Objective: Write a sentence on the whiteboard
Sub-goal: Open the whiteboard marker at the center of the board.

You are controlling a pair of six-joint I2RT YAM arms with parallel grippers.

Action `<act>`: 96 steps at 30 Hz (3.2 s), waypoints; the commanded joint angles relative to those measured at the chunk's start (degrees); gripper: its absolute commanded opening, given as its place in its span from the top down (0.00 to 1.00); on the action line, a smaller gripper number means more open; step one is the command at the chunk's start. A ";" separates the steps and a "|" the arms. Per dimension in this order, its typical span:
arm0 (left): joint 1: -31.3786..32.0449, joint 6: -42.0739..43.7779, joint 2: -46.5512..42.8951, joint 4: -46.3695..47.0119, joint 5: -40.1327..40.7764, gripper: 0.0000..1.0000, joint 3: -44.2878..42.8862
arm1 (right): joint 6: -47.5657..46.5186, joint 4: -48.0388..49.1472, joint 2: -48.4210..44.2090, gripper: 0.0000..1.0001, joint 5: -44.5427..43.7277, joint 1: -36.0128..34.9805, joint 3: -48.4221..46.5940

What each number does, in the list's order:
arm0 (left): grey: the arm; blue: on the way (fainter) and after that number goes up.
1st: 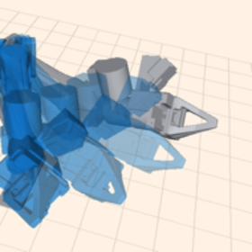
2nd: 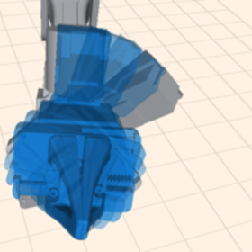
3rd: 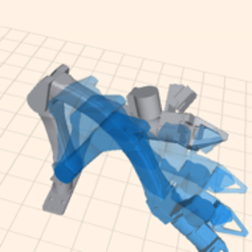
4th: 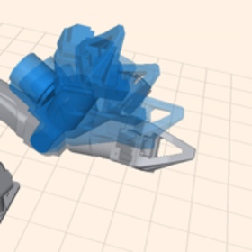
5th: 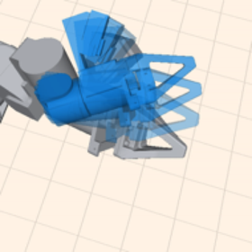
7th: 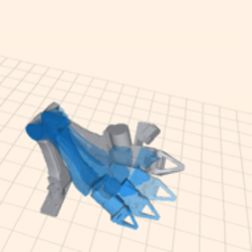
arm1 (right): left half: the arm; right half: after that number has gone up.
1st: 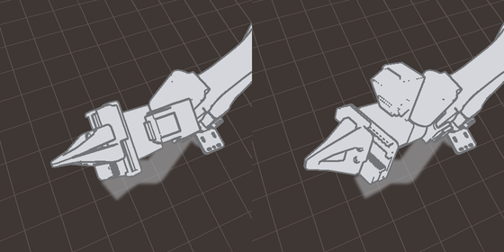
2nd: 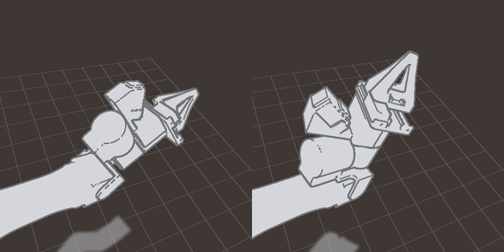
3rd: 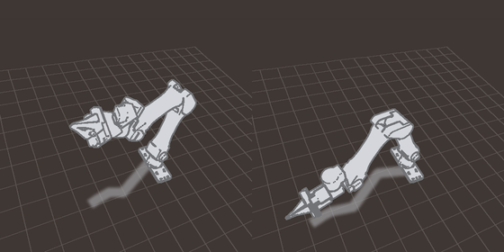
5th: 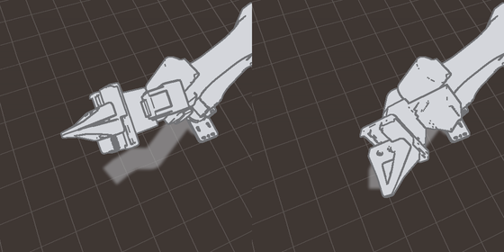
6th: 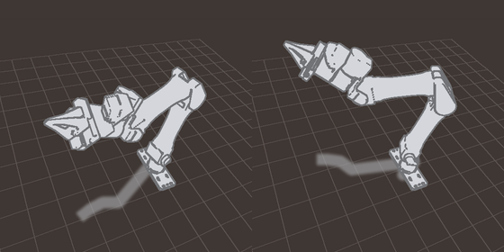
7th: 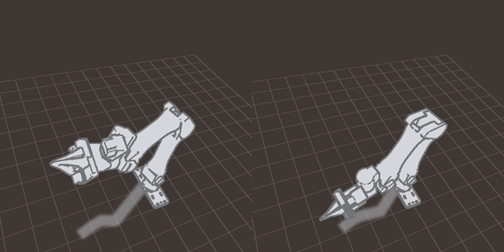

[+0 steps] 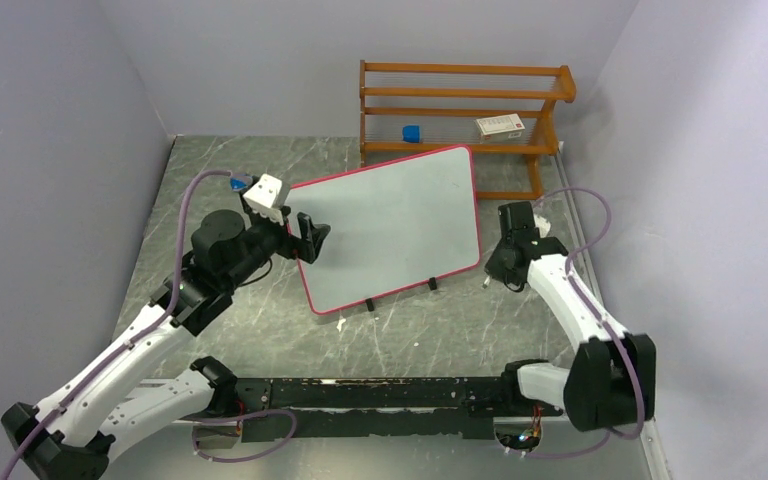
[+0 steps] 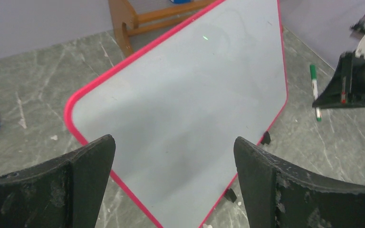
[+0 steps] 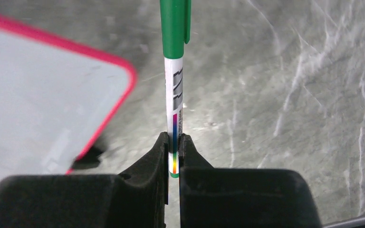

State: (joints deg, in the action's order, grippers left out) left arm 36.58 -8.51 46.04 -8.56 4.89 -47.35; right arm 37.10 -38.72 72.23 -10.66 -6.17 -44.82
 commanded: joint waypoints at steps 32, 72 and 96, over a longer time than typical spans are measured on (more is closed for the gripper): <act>-0.45 -22.49 19.24 -10.88 -25.83 0.12 -17.74 | -32.72 1.87 -12.04 1.00 23.18 -27.82 -16.32; -0.45 -40.90 19.42 -5.63 -20.94 0.65 -11.04 | -37.83 8.22 -3.30 1.00 -9.80 -57.03 -20.54; -2.34 -54.72 7.18 3.82 -11.32 0.95 -0.97 | -15.86 39.83 -18.70 0.21 5.63 -49.04 -2.68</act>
State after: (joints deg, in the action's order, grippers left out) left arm 35.29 -58.22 56.12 -9.61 -9.65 -50.17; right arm 12.01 -11.11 56.97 -13.56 -60.16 -52.58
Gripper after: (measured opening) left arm 0.143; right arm 0.582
